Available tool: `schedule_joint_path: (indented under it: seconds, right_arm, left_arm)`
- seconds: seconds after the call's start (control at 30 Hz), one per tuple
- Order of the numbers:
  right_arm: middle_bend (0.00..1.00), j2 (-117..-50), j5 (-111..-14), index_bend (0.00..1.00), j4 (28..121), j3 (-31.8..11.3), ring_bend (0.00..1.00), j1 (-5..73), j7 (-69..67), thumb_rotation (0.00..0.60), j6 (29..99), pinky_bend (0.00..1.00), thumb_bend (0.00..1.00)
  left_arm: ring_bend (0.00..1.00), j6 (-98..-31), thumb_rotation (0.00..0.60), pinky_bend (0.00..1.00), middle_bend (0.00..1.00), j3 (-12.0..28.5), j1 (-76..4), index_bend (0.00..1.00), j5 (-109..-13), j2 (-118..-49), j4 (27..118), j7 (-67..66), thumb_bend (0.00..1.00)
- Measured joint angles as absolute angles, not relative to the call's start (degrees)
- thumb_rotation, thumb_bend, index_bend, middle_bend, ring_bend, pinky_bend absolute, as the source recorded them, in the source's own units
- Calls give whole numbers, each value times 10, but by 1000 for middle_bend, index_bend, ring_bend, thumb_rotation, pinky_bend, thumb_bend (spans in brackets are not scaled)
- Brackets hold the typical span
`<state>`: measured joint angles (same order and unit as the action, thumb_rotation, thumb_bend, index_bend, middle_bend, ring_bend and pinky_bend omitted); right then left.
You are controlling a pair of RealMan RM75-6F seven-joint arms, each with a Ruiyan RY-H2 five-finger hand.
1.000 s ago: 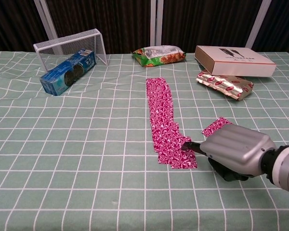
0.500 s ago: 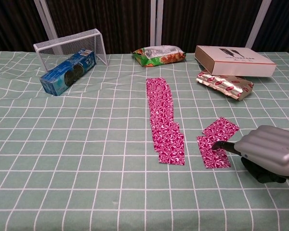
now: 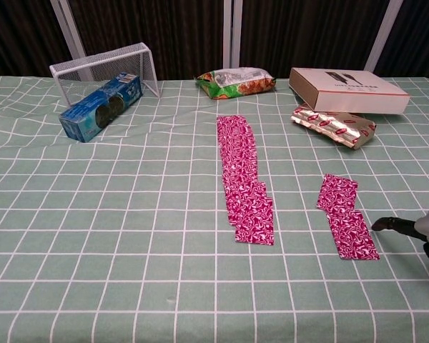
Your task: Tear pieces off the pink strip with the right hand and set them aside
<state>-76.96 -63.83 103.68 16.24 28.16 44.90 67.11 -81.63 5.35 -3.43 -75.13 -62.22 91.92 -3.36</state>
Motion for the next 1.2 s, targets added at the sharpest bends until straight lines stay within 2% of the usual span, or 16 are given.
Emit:
schedule_joint_path:
  seconds: [0.3, 0.57, 0.83, 1.2]
  right_arm:
    - [831, -749, -659, 128, 1020, 160, 787, 255, 405, 600, 676, 722, 1000]
    - [831, -772, -699, 128, 1015, 122, 787, 256, 385, 600, 663, 722, 1000]
    - [831, -814, -668, 127, 1003, 91, 788, 274, 408, 600, 615, 722, 1000]
    - [831, -820, -632, 126, 992, 86, 788, 278, 421, 600, 588, 722, 1000]
  left_arm:
    - [0, -817, 600, 28, 0, 54, -39, 24, -755, -624, 926, -43, 124]
    - [0, -819, 600, 28, 0, 54, -38, 24, -754, -624, 923, -38, 124]
    - [0, -816, 600, 29, 0, 51, -34, 24, -750, -623, 915, -29, 124]
    - [0, -815, 600, 28, 0, 50, -35, 24, -753, -624, 911, -27, 124]
